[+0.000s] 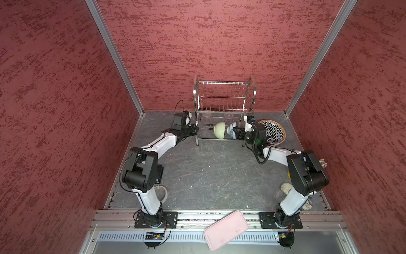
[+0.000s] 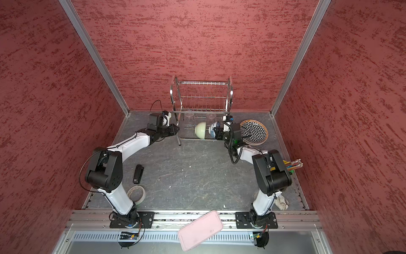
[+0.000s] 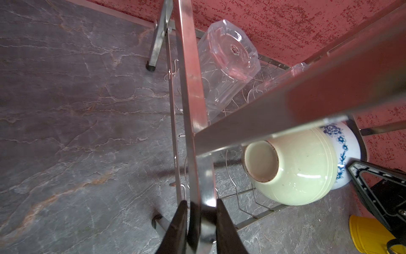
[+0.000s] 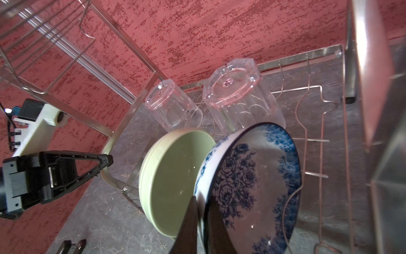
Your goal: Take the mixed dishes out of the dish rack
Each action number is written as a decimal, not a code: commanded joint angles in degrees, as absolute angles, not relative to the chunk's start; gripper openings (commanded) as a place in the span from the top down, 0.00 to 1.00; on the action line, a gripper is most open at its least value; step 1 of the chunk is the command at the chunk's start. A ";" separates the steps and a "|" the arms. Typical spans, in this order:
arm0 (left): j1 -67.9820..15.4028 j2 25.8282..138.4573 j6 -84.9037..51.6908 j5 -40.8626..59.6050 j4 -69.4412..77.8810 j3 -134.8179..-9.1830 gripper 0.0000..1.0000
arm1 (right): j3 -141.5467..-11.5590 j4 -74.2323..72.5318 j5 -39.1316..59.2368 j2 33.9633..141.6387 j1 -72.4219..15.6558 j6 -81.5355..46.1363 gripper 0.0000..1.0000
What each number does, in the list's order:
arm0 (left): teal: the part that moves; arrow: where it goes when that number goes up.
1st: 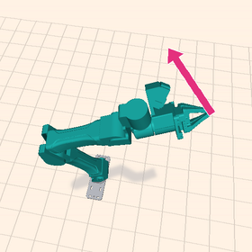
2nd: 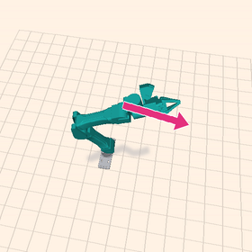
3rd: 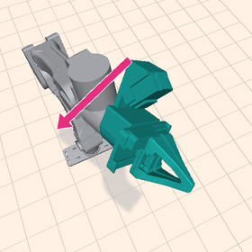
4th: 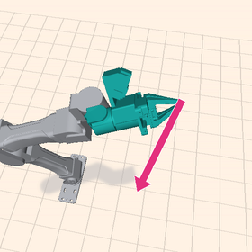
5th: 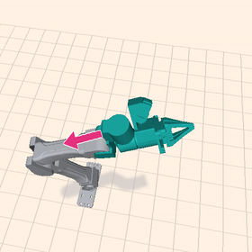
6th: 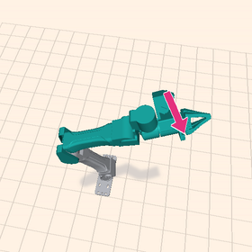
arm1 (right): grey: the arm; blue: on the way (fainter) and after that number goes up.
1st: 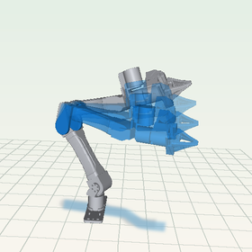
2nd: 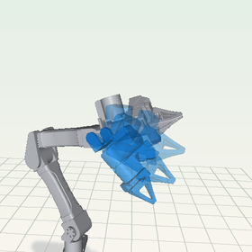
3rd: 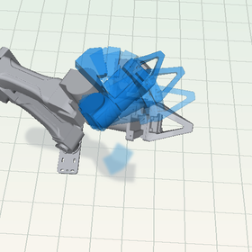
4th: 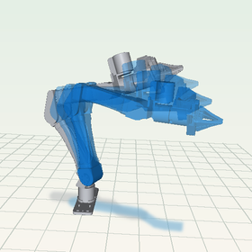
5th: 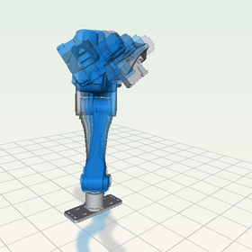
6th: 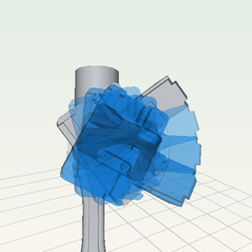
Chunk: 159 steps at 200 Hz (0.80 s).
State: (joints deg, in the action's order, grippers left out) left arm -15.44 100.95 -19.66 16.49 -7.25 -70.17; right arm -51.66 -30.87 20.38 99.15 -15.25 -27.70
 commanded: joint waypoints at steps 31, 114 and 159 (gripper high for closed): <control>-15.73 101.40 -19.34 17.40 -7.30 -71.81 0.77 | -47.80 -42.23 27.19 100.43 -12.30 -33.29 1.00; -15.91 101.21 -19.36 16.86 -8.08 -71.72 0.77 | -43.92 -58.29 34.53 105.40 -9.06 -42.98 1.00; -16.00 101.32 -19.12 16.45 -8.70 -72.07 0.77 | -42.68 -67.28 37.55 108.28 -7.78 -48.58 1.00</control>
State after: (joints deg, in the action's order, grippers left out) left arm -15.55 100.95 -19.66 16.53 -7.88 -70.48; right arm -43.92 -59.48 35.24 106.85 -8.62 -43.92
